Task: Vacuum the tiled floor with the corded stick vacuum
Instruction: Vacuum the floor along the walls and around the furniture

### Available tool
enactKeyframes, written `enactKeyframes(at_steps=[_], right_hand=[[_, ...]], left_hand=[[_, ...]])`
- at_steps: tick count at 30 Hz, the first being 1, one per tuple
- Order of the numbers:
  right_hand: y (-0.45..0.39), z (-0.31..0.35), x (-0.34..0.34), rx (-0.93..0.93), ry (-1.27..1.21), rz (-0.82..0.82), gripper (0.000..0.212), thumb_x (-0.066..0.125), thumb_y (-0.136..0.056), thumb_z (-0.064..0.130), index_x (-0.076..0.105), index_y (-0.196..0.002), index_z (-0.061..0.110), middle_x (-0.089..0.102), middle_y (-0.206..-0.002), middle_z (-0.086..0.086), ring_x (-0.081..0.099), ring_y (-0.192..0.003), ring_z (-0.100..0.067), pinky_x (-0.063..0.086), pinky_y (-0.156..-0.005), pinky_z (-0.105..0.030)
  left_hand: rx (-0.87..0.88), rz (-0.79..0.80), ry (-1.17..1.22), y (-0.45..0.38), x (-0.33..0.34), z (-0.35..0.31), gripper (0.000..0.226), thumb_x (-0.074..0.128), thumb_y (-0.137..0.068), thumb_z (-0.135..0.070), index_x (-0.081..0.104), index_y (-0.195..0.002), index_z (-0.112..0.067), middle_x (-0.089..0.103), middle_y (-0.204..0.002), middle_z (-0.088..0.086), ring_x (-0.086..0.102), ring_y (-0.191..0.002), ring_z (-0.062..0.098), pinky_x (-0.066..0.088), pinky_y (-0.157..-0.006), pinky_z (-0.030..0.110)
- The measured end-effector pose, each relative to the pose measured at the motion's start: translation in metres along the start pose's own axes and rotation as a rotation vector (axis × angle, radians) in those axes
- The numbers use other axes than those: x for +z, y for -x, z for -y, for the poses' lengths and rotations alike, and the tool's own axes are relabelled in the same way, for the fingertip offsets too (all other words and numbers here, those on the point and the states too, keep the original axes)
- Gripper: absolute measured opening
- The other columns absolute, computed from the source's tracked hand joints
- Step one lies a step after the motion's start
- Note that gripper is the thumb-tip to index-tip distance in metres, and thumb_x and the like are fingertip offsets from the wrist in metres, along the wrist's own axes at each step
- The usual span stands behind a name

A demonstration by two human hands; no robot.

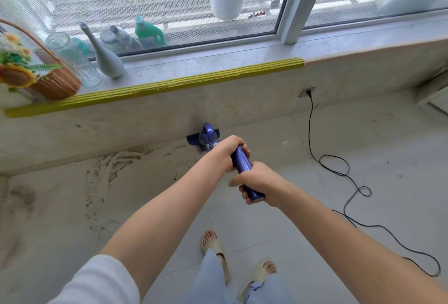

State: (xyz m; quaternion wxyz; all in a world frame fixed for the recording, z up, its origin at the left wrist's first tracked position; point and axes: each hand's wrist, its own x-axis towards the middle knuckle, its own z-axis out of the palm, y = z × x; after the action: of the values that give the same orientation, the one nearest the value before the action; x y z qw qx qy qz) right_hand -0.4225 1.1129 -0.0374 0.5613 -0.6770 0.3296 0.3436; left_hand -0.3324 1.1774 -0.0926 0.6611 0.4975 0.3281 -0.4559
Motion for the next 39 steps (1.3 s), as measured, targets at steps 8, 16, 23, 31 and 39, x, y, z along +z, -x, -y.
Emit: enactKeyframes(at_steps=[8,16,23,31,39], right_hand=[[0.007,-0.008,0.016,-0.043,0.037,-0.039,0.041,0.076,-0.073,0.012,0.046,-0.100,0.009,0.050,-0.075,-0.007,0.050,-0.045,-0.016,0.045,-0.042,-0.022],[0.006,-0.047,0.016,0.009,0.053,-0.005,0.016,0.049,-0.080,-0.008,0.043,-0.086,0.007,0.045,-0.065,-0.009,0.042,-0.045,-0.017,0.039,-0.039,-0.018],[0.033,-0.067,0.026,-0.005,0.059,0.107,0.017,0.045,-0.080,-0.011,0.042,-0.081,0.006,0.041,-0.065,-0.008,0.039,-0.045,-0.017,0.037,-0.039,-0.016],[0.054,-0.064,0.074,0.003,0.042,0.167,0.021,0.043,-0.081,-0.012,0.045,-0.096,0.003,0.041,-0.067,-0.008,0.040,-0.045,-0.016,0.037,-0.036,-0.014],[0.036,-0.032,0.120,-0.002,0.011,0.094,0.018,0.042,-0.080,-0.011,0.042,-0.083,0.006,0.039,-0.063,-0.007,0.037,-0.042,-0.016,0.036,-0.039,-0.015]], left_hand=[[0.048,-0.050,0.043,0.003,-0.005,0.014,0.008,0.041,-0.090,-0.001,0.046,-0.084,-0.004,0.053,-0.041,0.003,0.055,-0.032,0.015,0.046,-0.041,0.017],[0.103,-0.229,-0.112,0.003,-0.005,0.053,0.017,0.039,-0.080,-0.005,0.040,-0.089,-0.019,0.043,-0.052,-0.003,0.039,-0.036,0.013,0.037,-0.045,0.016],[0.108,-0.299,-0.075,0.021,-0.023,0.081,0.024,0.038,-0.080,-0.003,0.039,-0.058,-0.013,0.041,-0.042,-0.002,0.039,-0.044,0.015,0.035,-0.050,0.021],[0.079,-0.291,-0.042,0.052,-0.075,0.090,0.021,0.040,-0.083,-0.002,0.040,-0.064,-0.011,0.040,-0.037,-0.001,0.039,-0.034,0.013,0.034,-0.044,0.023],[0.087,-0.225,-0.055,0.047,-0.115,0.054,0.021,0.041,-0.080,-0.002,0.040,-0.062,-0.011,0.041,-0.039,-0.001,0.040,-0.035,0.012,0.035,-0.047,0.022]])
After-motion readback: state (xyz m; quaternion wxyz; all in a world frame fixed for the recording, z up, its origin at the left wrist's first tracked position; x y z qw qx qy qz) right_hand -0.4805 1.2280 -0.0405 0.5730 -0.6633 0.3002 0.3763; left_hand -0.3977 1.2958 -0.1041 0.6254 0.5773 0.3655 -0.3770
